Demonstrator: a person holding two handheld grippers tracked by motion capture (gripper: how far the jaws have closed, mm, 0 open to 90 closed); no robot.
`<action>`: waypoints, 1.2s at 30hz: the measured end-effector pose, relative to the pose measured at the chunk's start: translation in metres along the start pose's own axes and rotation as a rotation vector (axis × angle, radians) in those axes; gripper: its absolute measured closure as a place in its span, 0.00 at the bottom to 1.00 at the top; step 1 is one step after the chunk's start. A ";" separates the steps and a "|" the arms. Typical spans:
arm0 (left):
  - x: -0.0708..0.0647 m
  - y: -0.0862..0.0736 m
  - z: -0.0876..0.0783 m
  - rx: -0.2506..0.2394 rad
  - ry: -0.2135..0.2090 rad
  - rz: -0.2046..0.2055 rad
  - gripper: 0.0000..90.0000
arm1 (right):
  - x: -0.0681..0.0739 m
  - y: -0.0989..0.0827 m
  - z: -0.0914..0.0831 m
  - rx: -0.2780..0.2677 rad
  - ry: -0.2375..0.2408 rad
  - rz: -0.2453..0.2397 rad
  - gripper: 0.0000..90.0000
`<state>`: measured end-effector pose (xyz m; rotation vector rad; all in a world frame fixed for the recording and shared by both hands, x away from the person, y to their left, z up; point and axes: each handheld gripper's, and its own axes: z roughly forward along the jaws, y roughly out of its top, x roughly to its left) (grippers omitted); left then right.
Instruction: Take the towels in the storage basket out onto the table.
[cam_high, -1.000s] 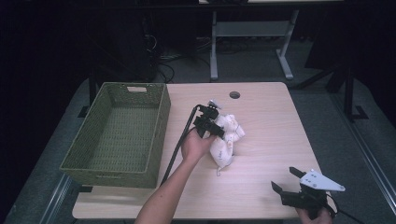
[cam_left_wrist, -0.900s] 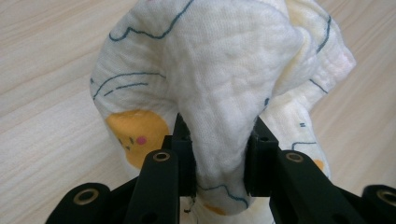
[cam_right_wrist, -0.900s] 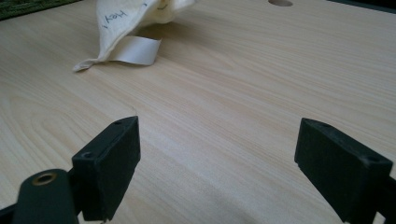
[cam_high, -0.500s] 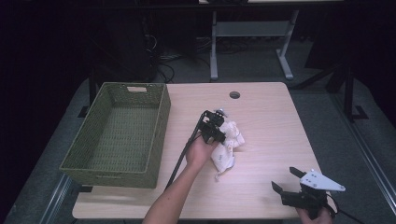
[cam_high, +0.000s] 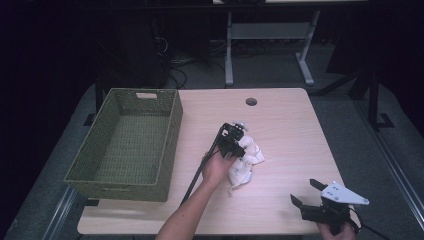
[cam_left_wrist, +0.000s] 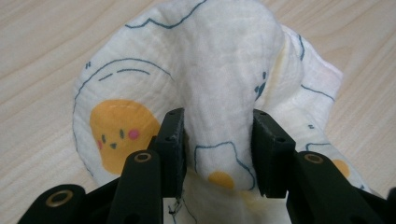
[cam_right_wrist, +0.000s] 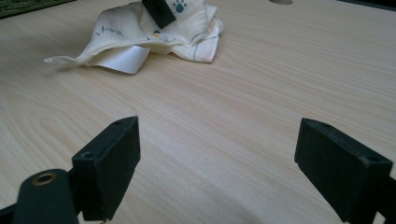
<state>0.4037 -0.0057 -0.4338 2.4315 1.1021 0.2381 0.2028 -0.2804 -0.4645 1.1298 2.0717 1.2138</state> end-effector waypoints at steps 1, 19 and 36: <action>0.000 0.000 0.000 -0.004 -0.002 0.000 0.66 | 0.000 0.000 0.000 0.000 0.000 0.000 0.15; 0.010 -0.004 -0.017 -0.125 -0.051 -0.028 0.38 | -0.001 -0.001 0.002 0.008 0.000 0.007 0.15; 0.014 -0.022 -0.037 -0.205 -0.095 -0.036 0.32 | 0.000 -0.001 0.003 0.017 -0.007 0.005 0.15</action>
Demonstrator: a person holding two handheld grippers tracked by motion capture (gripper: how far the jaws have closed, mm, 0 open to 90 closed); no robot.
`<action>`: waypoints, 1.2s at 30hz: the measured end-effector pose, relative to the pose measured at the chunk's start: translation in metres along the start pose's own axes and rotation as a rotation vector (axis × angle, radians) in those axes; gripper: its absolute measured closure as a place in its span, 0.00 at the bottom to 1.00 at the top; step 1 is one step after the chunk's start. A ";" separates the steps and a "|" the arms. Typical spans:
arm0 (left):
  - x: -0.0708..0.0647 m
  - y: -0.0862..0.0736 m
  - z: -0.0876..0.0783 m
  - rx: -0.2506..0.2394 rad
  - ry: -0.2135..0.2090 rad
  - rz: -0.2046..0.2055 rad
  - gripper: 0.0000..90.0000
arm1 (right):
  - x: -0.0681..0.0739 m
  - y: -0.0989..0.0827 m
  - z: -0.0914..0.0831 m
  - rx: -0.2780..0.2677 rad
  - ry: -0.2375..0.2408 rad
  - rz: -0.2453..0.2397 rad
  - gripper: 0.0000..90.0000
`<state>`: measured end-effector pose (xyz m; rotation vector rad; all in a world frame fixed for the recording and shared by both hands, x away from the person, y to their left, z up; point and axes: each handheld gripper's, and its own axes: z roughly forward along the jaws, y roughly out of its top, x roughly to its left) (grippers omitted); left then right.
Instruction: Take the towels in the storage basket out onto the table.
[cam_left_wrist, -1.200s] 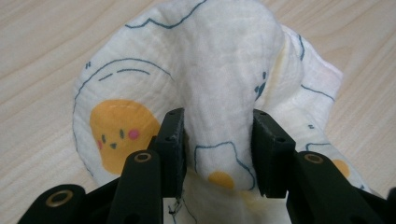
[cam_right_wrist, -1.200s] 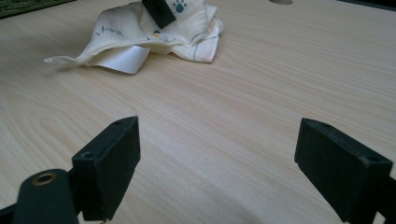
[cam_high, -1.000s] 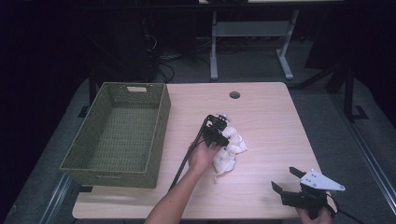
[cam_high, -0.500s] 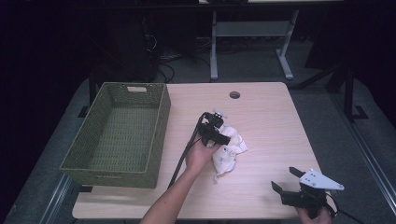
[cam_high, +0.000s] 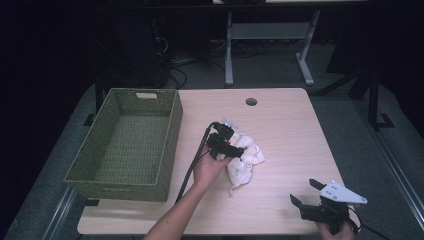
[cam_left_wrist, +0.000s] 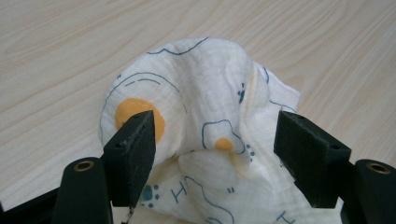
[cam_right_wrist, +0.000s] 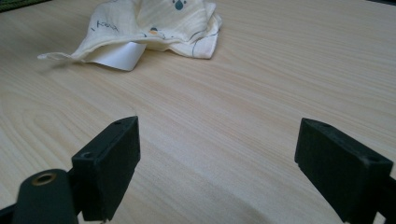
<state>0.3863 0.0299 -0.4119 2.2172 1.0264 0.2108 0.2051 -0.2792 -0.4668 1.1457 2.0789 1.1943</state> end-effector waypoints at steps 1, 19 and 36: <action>0.000 0.000 -0.002 -0.001 -0.002 0.003 0.32 | 0.000 0.000 0.000 0.003 0.000 -0.002 0.15; 0.000 -0.014 -0.022 -0.033 -0.011 0.038 0.28 | -0.003 -0.001 -0.001 0.006 -0.011 0.013 0.15; -0.004 -0.042 -0.035 -0.060 -0.058 0.049 0.28 | -0.002 -0.001 0.000 0.011 -0.014 0.005 0.15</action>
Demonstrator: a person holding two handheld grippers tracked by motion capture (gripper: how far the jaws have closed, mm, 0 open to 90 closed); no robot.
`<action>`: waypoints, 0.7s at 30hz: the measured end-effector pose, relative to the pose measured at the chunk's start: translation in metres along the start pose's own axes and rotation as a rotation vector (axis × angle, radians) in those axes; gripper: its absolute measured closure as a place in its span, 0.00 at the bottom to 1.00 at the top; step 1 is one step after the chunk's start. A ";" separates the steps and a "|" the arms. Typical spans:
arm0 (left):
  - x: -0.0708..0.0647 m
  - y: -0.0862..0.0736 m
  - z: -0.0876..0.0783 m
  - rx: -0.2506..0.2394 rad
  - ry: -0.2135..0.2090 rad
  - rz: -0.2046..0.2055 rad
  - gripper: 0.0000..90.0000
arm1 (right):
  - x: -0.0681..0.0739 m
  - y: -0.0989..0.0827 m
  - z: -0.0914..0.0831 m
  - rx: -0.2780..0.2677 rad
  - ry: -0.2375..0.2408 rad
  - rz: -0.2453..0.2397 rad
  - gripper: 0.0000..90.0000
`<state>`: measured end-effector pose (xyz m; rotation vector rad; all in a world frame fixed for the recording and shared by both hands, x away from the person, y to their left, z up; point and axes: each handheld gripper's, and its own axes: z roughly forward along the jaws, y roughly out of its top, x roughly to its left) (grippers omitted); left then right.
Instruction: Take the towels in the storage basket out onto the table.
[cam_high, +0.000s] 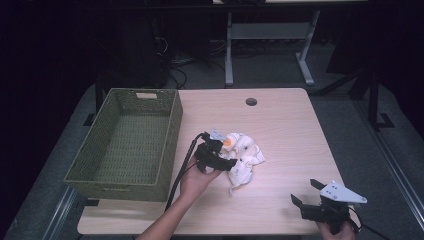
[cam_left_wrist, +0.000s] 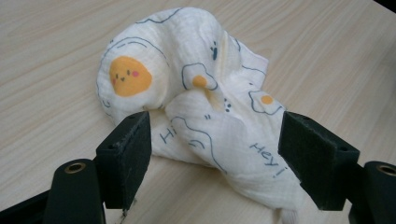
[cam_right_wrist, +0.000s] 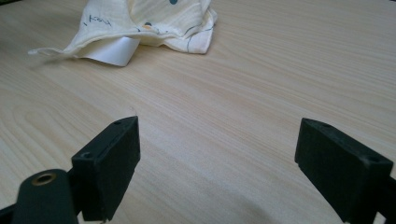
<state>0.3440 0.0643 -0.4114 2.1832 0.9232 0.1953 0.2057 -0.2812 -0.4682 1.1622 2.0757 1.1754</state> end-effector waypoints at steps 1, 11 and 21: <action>-0.001 -0.002 -0.001 -0.007 -0.003 0.000 0.28 | 0.000 0.000 0.000 0.000 -0.001 0.000 0.15; -0.013 -0.015 -0.011 -0.039 -0.019 0.033 0.28 | 0.001 -0.001 0.000 0.006 -0.003 0.001 0.15; -0.016 -0.032 -0.020 -0.041 -0.014 0.050 0.28 | 0.000 -0.001 0.000 0.008 -0.005 0.000 0.15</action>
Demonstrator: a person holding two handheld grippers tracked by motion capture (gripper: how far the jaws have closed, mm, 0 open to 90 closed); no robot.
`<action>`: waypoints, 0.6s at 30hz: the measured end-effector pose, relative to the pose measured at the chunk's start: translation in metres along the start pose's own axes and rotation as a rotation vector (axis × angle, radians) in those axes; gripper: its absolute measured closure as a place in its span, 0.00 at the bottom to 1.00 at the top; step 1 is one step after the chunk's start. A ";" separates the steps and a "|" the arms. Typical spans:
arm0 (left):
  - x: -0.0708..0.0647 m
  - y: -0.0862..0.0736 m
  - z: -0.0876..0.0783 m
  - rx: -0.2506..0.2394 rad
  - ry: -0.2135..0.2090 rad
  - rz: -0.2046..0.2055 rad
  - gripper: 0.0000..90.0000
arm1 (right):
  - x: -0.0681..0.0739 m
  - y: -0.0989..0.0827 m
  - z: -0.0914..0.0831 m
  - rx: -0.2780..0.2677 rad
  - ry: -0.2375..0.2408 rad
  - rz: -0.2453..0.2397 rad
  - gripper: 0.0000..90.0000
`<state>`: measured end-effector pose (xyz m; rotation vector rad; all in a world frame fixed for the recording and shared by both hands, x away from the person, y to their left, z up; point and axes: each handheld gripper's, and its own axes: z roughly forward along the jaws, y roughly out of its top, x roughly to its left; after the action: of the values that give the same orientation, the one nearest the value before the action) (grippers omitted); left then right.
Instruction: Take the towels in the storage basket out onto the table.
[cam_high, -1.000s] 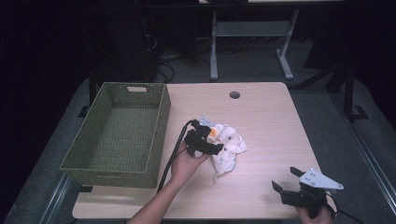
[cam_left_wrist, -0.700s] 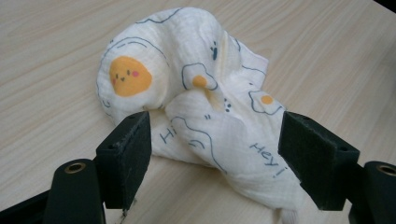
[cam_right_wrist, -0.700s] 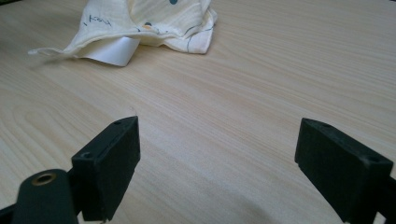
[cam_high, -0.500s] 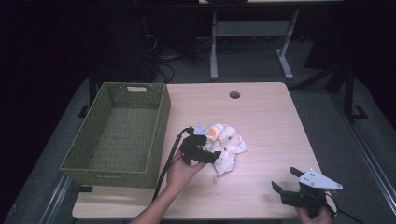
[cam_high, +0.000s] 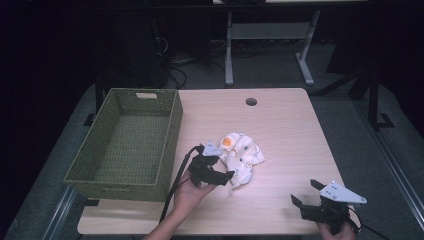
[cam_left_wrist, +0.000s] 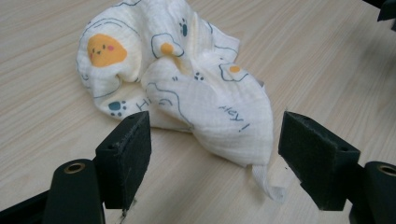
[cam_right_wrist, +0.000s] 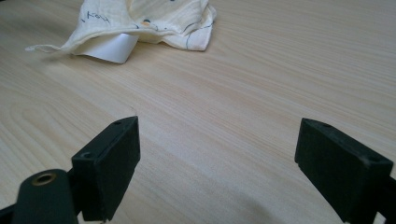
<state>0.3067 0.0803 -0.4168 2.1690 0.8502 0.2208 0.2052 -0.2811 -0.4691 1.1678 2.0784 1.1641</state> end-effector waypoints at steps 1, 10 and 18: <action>0.001 -0.002 -0.001 -0.001 0.001 0.005 0.28 | 0.000 0.000 0.000 0.000 -0.001 -0.001 0.15; 0.002 -0.018 -0.009 0.005 0.002 -0.003 0.27 | 0.000 0.000 0.000 0.001 -0.003 -0.002 0.15; 0.002 -0.030 -0.018 0.007 0.002 -0.006 0.27 | 0.000 -0.001 0.000 0.005 -0.002 -0.003 0.15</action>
<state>0.2852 0.1070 -0.4264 2.1725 0.8604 0.2177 0.2052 -0.2812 -0.4699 1.1673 2.0815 1.1567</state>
